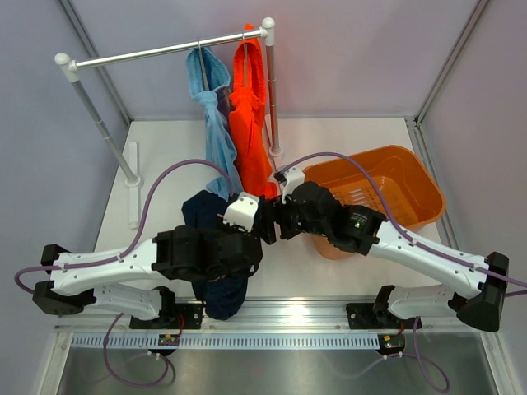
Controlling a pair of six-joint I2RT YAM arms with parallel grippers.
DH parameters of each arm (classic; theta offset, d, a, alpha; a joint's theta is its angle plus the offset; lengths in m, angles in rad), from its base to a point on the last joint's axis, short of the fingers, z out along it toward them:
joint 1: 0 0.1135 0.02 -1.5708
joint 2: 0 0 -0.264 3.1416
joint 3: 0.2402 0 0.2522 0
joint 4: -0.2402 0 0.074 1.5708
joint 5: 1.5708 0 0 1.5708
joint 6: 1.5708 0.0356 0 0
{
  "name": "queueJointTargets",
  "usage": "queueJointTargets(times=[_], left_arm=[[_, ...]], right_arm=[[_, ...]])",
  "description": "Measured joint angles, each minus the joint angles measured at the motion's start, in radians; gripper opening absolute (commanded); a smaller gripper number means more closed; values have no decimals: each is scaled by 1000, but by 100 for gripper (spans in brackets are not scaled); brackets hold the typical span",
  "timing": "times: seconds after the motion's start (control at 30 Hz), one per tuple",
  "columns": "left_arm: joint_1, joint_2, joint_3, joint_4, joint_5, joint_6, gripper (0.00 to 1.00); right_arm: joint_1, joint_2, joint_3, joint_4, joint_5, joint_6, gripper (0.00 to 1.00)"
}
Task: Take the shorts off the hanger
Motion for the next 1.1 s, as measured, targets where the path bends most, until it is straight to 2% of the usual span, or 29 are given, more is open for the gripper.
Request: queueJointTargets(times=[0.2,0.4,0.6,0.67,0.73,0.83,0.87,0.9,0.93,1.1], left_arm=[[1,0,0,14,0,18,0],[1,0,1,26,2,24,0],[1,-8,1,26,6,26,0],[1,-15,1,26,8,25,0],[3,-25,1,26,11,25,0],[6,-44,1,26,16,25,0],[6,-51,1,26,19,25,0],[6,-57,1,26,24,25,0],[6,-61,1,27,27,26,0],[12,-69,0,28,51,47,0]], right_arm=[[36,68,36,2,21,1,76],[40,111,45,2,43,14,65],[41,126,48,1,79,27,46],[42,134,56,0,94,27,37],[42,144,68,0,105,32,34],[42,157,82,0,126,33,19],[43,161,84,0,133,32,8],[43,164,85,0,142,28,3],[43,168,90,-5,150,29,0],[41,204,146,-50,184,29,0]])
